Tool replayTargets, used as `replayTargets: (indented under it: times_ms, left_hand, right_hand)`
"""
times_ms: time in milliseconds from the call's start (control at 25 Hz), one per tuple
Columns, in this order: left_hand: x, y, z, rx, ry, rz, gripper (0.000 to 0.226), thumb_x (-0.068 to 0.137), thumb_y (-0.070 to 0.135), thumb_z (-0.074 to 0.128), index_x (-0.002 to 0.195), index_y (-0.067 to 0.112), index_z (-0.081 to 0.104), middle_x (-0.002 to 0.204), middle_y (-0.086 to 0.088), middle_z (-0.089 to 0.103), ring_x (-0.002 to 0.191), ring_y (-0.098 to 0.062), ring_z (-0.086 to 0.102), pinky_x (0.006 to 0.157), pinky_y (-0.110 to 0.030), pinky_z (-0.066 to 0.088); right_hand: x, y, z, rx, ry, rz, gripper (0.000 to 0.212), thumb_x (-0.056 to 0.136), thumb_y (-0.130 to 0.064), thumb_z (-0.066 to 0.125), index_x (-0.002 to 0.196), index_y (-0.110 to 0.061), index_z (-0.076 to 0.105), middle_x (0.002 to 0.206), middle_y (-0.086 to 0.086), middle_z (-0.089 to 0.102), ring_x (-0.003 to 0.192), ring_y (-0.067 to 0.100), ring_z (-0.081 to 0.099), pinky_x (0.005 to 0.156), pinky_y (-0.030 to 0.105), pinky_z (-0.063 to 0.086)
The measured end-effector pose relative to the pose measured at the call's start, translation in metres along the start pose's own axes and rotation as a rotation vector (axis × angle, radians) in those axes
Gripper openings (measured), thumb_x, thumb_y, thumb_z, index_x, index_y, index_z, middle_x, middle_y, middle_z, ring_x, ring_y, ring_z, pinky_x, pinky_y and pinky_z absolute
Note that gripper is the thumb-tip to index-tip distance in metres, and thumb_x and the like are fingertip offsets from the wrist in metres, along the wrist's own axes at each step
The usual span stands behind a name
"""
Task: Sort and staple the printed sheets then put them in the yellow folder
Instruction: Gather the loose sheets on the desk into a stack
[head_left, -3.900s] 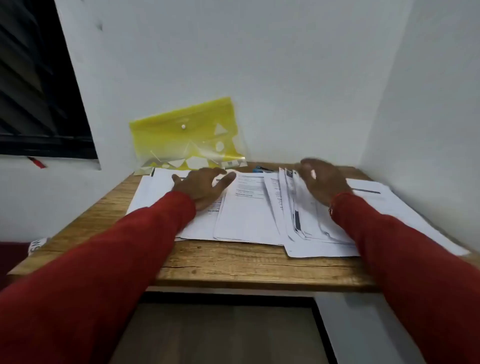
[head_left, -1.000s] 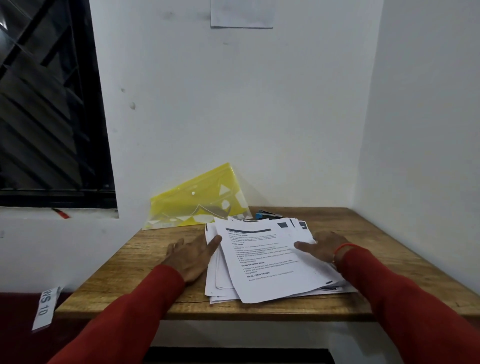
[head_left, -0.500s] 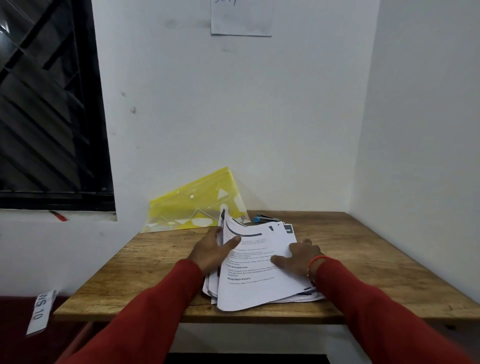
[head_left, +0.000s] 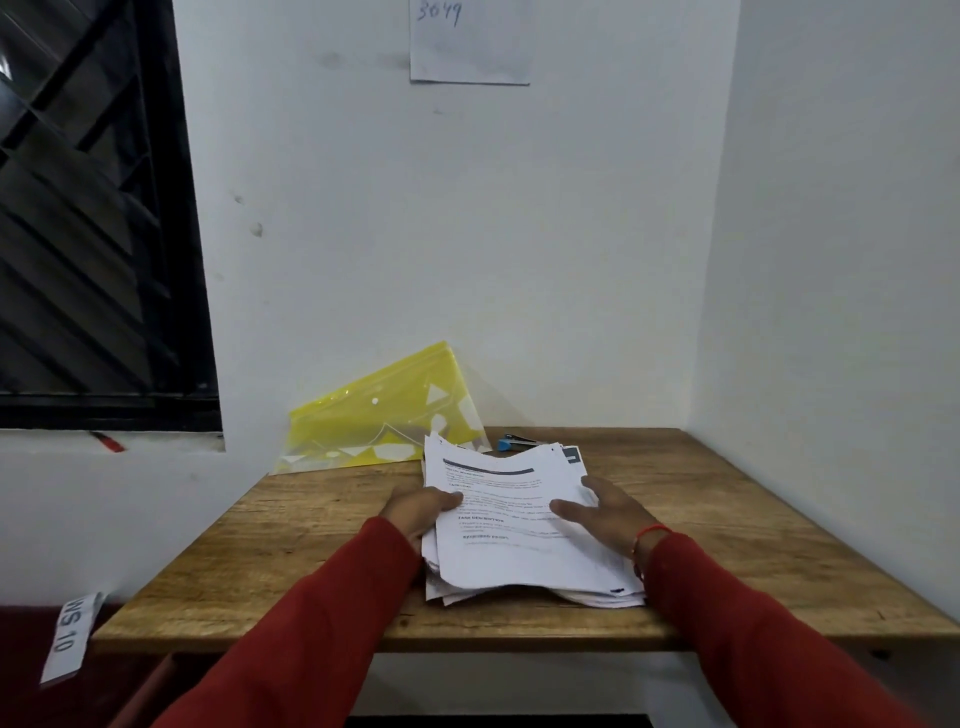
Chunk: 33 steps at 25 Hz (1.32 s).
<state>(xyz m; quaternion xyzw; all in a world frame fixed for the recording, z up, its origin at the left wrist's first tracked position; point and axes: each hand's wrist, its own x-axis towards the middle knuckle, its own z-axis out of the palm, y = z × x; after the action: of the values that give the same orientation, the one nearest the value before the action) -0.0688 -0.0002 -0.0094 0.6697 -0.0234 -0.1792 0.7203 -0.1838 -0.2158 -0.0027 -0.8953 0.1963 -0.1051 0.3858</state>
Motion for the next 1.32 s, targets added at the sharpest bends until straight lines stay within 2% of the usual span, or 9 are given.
replayTargets:
  times_ms: [80, 240, 400, 480, 560, 720, 920, 1200, 1320]
  left_hand:
    - [-0.004, 0.005, 0.000, -0.023, -0.032, 0.043, 0.045, 0.085, -0.015, 0.065, 0.128, -0.005, 0.055, 0.124, -0.024, 0.065, 0.095, -0.036, 0.068, 0.088, -0.048, 0.054]
    - [-0.016, 0.013, -0.003, -0.083, -0.054, 0.165, 0.072, 0.080, -0.022, 0.064, 0.143, 0.008, 0.045, 0.128, -0.024, 0.063, 0.107, -0.042, 0.066, 0.083, -0.051, 0.056]
    - [-0.027, 0.023, -0.006, -0.191, -0.233, 0.452, 0.077, 0.081, -0.017, 0.066, 0.137, 0.035, 0.051, 0.118, -0.013, 0.072, 0.099, -0.034, 0.071, 0.073, -0.046, 0.060]
    - [-0.028, 0.026, -0.006, -0.196, -0.311, 0.482, 0.073, 0.085, -0.014, 0.064, 0.137, 0.035, 0.049, 0.119, -0.011, 0.072, 0.101, -0.034, 0.070, 0.076, -0.047, 0.061]
    - [-0.024, 0.026, -0.005, -0.134, -0.322, 0.450, 0.055, 0.088, -0.009, 0.062, 0.135, 0.017, 0.053, 0.122, -0.015, 0.070, 0.101, -0.034, 0.070, 0.081, -0.047, 0.060]
    - [-0.019, 0.032, 0.004, 0.136, -0.170, 0.548, 0.030, 0.092, 0.011, 0.066, 0.117, 0.021, 0.054, 0.128, -0.016, 0.065, 0.109, -0.030, 0.067, 0.099, -0.052, 0.051]
    - [-0.031, 0.074, 0.023, 0.191, -0.073, 0.940, 0.035, 0.101, 0.008, 0.053, 0.129, 0.017, 0.033, 0.125, 0.003, 0.060, 0.115, -0.014, 0.063, 0.099, -0.038, 0.051]
    - [-0.039, 0.071, 0.032, 0.147, 0.019, 1.035, 0.043, 0.094, 0.028, 0.064, 0.126, 0.021, 0.036, 0.112, 0.013, 0.064, 0.098, 0.000, 0.068, 0.083, -0.024, 0.056]
    - [-0.042, 0.068, 0.035, 0.143, 0.059, 1.055, 0.043, 0.093, 0.024, 0.066, 0.124, 0.022, 0.037, 0.108, 0.016, 0.064, 0.092, 0.008, 0.066, 0.076, -0.014, 0.053]
  right_hand:
    - [0.002, 0.004, -0.003, 0.098, -0.014, 0.007, 0.071, 0.087, -0.042, 0.070, 0.145, -0.013, 0.042, 0.146, 0.001, 0.049, 0.127, 0.018, 0.051, 0.099, 0.023, 0.037]
    - [-0.001, 0.004, -0.011, 0.387, -0.051, 0.022, 0.048, 0.087, -0.022, 0.073, 0.129, -0.008, 0.055, 0.102, -0.004, 0.066, 0.078, 0.004, 0.067, 0.064, 0.014, 0.048]
    - [0.006, 0.005, -0.017, 0.612, -0.051, 0.034, 0.095, 0.076, -0.031, 0.083, 0.150, -0.006, 0.029, 0.132, 0.009, 0.057, 0.117, 0.028, 0.059, 0.098, 0.035, 0.046]
    - [0.007, 0.007, -0.016, 0.873, -0.138, 0.013, 0.079, 0.074, -0.024, 0.084, 0.140, -0.002, 0.047, 0.122, 0.016, 0.067, 0.108, 0.035, 0.067, 0.098, 0.049, 0.051]
    - [0.008, 0.007, -0.012, 0.997, -0.154, 0.006, 0.053, 0.077, -0.011, 0.080, 0.126, 0.001, 0.061, 0.114, 0.022, 0.070, 0.102, 0.039, 0.069, 0.095, 0.057, 0.051]
    - [0.012, -0.009, -0.017, 0.736, 0.160, -0.202, 0.033, 0.085, 0.001, 0.070, 0.115, -0.009, 0.065, 0.114, 0.015, 0.071, 0.095, 0.026, 0.071, 0.087, 0.038, 0.057]
    - [0.012, -0.055, -0.055, 0.734, 0.346, -0.497, 0.038, 0.089, -0.001, 0.065, 0.122, -0.021, 0.060, 0.116, -0.001, 0.071, 0.107, 0.016, 0.068, 0.094, 0.034, 0.052]
    - [-0.002, -0.059, -0.071, 0.778, 0.322, -0.540, 0.046, 0.085, -0.011, 0.074, 0.122, -0.024, 0.050, 0.114, 0.002, 0.069, 0.096, 0.011, 0.071, 0.075, 0.023, 0.058]
    - [-0.006, -0.059, -0.070, 0.773, 0.344, -0.540, 0.047, 0.085, -0.017, 0.074, 0.121, -0.030, 0.047, 0.115, 0.002, 0.069, 0.098, 0.013, 0.071, 0.080, 0.028, 0.058]
